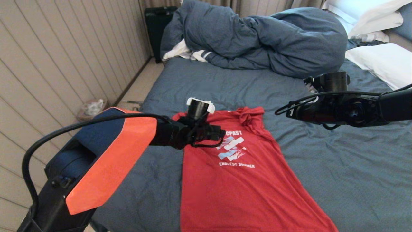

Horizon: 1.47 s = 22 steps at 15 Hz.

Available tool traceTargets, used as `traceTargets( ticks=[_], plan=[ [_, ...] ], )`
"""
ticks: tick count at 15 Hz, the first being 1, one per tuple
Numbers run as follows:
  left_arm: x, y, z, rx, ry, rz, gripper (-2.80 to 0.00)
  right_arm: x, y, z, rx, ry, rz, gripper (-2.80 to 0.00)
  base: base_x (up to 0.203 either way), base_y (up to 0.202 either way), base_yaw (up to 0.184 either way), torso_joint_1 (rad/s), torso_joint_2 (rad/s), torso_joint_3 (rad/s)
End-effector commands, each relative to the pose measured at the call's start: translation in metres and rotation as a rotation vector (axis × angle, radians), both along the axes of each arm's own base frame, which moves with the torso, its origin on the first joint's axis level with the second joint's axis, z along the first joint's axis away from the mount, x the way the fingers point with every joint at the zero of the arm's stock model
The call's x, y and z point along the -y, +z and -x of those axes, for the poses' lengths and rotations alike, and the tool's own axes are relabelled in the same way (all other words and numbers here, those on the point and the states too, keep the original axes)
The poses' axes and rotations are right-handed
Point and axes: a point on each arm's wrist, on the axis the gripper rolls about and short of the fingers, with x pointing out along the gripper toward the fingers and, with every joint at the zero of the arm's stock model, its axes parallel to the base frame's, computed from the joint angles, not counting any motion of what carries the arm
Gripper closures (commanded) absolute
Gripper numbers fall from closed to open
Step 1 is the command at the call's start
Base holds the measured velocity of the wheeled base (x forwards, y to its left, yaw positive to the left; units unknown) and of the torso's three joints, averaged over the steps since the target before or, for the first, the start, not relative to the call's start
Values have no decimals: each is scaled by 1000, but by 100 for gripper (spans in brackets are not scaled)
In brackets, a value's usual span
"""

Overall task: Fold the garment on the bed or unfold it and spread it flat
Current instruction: Fold the red T-shirt

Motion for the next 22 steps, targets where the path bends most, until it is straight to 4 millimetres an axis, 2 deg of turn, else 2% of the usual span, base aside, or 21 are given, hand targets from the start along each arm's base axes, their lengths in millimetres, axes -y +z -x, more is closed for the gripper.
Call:
traceTargets(
  ticks=[1, 2, 4, 5, 6, 8, 9, 14, 19, 20, 22],
  plan=[
    [-16, 38, 1, 57, 29, 50, -280, -1, -1, -1, -3, 2, -2, 0, 0, 0, 0, 0, 0, 0],
    [-33, 56, -2, 82, 64, 75, -280, -1, -1, -1, -1, 1, -1, 0, 0, 0, 0, 0, 0, 0],
    [-75, 69, -21, 96, 160, 89, -280, -1, -1, -1, -3, 4, -2, 0, 0, 0, 0, 0, 0, 0],
    [-92, 67, -29, 84, 201, 91, -280, -2, -2, -1, -3, 6, -2, 0, 0, 0, 0, 0, 0, 0],
    [-102, 55, -37, 57, 230, 82, -280, -2, -2, -1, -4, 5, -1, 0, 0, 0, 0, 0, 0, 0],
    [-108, 23, -50, -3, 260, 62, -280, -3, -2, -1, -4, 7, -1, 0, 0, 0, 0, 0, 0, 0],
    [-109, 15, -54, -30, 280, 73, 0, -3, -2, -1, -4, 7, -1, 0, 0, 0, 0, 0, 0, 0],
    [-108, 4, -56, -58, 288, 83, 0, -3, -4, -3, -6, 7, -1, 0, 0, 0, 0, 0, 0, 0],
    [-108, 3, -52, -117, 323, 131, 0, -4, -6, -5, -12, 9, 0, 0, 0, 0, 0, 0, 0, 0],
    [-108, 4, -52, -122, 322, 132, -280, -4, -7, -5, -15, 9, 1, 0, 0, 0, 0, 0, 0, 0],
    [-107, 2, -53, -123, 323, 133, -280, -5, -8, -5, -16, 11, 1, 0, 0, 0, 0, 0, 0, 0]
  ],
)
